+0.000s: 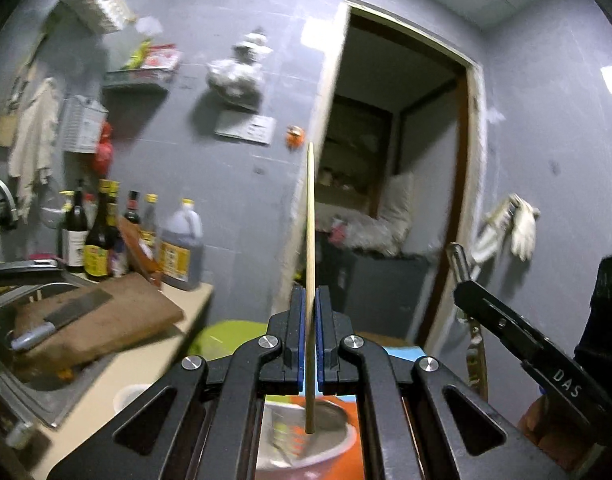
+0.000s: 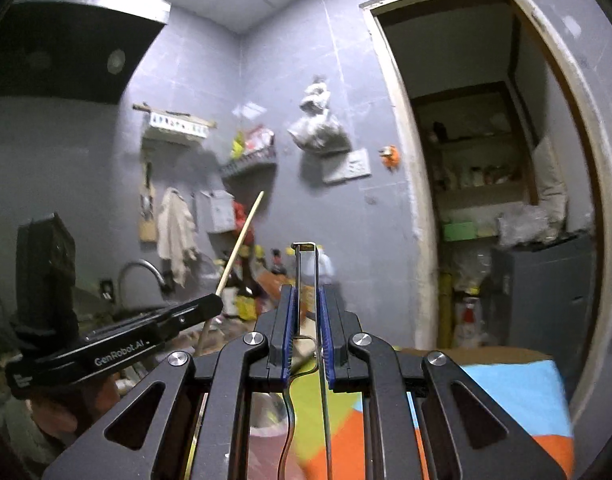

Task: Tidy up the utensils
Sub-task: 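Lift the chopstick with the left tool while the right tool carries the peeler to the basket, then open the left tool into the basket while the right tool releases the peeler into it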

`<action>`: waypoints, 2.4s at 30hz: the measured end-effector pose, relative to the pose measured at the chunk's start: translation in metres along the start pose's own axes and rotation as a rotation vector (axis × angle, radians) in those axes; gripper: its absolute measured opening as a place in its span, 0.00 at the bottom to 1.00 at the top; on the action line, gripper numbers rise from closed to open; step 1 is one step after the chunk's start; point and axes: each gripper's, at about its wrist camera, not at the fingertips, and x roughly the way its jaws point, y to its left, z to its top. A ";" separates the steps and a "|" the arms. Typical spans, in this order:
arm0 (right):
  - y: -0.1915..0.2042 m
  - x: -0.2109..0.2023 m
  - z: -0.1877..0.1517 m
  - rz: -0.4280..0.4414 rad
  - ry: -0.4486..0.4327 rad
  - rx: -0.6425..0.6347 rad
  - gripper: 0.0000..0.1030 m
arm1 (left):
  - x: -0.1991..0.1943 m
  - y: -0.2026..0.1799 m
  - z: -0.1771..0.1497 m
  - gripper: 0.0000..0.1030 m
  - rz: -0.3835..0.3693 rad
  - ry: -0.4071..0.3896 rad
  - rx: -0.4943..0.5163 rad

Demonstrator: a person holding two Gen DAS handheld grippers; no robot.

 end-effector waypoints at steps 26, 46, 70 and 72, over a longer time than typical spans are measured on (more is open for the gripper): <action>0.011 0.085 -0.049 0.043 -0.043 0.125 0.10 | 0.011 0.108 -0.036 0.02 0.129 -0.020 -0.246; 0.008 0.088 -0.070 0.065 0.047 0.120 0.10 | 0.011 0.076 -0.062 0.02 0.248 0.048 -0.153; 0.005 0.047 -0.060 0.027 0.123 0.009 0.28 | -0.004 0.063 -0.064 0.14 0.191 0.203 -0.155; 0.002 0.038 -0.057 0.013 0.121 -0.001 0.32 | -0.007 0.058 -0.062 0.18 0.184 0.196 -0.152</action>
